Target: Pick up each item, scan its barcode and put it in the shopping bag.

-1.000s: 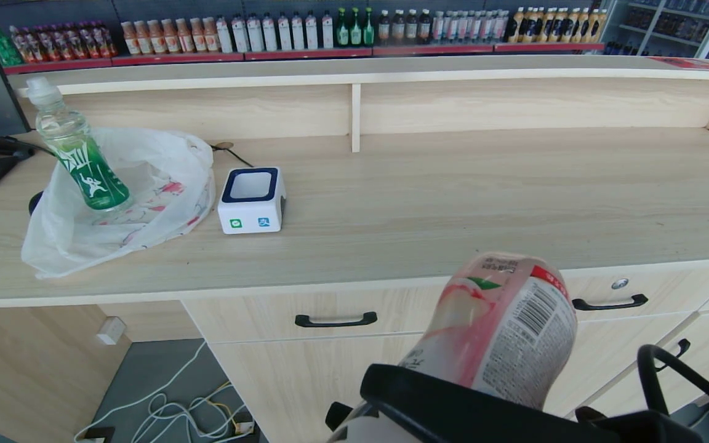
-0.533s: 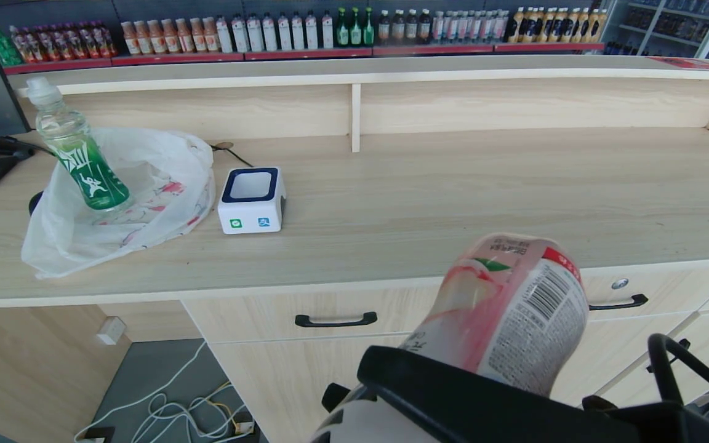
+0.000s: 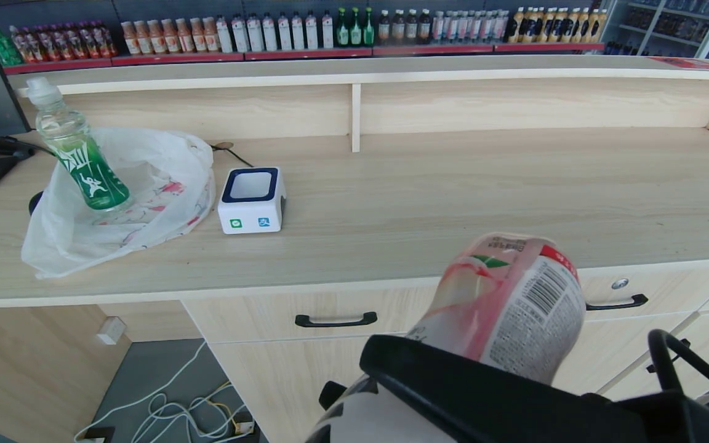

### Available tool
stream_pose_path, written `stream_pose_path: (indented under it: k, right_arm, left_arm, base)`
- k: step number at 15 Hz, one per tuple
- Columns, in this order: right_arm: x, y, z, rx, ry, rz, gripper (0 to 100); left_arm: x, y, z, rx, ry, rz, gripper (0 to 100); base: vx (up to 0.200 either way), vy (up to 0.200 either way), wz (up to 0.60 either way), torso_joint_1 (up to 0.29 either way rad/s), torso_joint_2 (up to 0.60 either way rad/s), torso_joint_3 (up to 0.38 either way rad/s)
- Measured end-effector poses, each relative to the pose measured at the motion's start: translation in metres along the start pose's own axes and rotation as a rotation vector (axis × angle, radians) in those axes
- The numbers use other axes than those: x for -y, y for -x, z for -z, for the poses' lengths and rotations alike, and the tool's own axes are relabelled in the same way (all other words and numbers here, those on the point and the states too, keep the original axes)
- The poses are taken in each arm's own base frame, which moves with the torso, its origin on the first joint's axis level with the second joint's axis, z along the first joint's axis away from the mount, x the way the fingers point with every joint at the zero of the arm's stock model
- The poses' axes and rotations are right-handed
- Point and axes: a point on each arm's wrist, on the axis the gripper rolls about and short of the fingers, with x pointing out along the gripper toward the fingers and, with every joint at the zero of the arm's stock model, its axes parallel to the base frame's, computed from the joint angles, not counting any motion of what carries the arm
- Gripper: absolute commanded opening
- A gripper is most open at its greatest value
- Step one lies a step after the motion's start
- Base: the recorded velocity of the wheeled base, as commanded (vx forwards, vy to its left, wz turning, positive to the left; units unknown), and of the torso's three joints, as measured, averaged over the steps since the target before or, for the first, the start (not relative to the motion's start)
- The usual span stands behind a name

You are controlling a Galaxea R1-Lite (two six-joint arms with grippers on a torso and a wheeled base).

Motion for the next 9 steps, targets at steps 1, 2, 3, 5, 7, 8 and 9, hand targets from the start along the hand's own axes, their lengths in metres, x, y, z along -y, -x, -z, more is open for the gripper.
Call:
stream_pose_path:
  k: [1, 2, 3, 5, 7, 8, 9]
  right_arm:
    - [0.001, 0.000, 0.000, -0.002, -0.023, 0.003, 0]
    - [0.001, 0.000, 0.000, -0.004, -0.089, 0.004, 0]
    - [0.001, 0.000, 0.000, -0.009, -0.148, 0.003, 0]
    - [-0.001, 0.002, 0.000, -0.017, -0.298, -0.007, 0]
    - [-0.007, 0.004, -0.001, -0.044, -0.467, -0.035, 0]
    - [-0.012, 0.005, -0.002, -0.060, -0.539, -0.056, 0]
    - [-0.015, 0.007, -0.002, -0.073, -0.581, -0.070, 0]
  left_arm:
    - [0.000, 0.000, 0.000, 0.000, 0.000, 0.000, 100]
    - [0.000, 0.000, 0.000, 0.000, 0.000, 0.000, 100]
    - [0.000, 0.000, 0.000, 0.000, 0.000, 0.001, 100]
    - [0.000, 0.000, 0.000, 0.000, 0.000, 0.000, 100]
    - [0.000, 0.000, 0.000, 0.001, 0.000, 0.000, 100]
    - [0.000, 0.000, 0.000, 0.000, 0.000, 0.000, 100]
    - [0.000, 0.000, 0.000, 0.000, 0.000, 0.000, 100]
  base:
    - [0.000, 0.000, 0.00, 0.000, 0.00, 0.000]
    - [0.000, 0.000, 0.00, 0.000, 0.00, 0.000]
    - [0.000, 0.000, 0.00, 0.000, 0.00, 0.000]
    - [0.000, 0.000, 0.00, 0.000, 0.00, 0.000]
    - [0.000, 0.000, 0.00, 0.000, 0.00, 0.000]
    - [0.000, 0.000, 0.00, 0.000, 0.00, 0.000]
    - [0.000, 0.000, 0.00, 0.000, 0.00, 0.000]
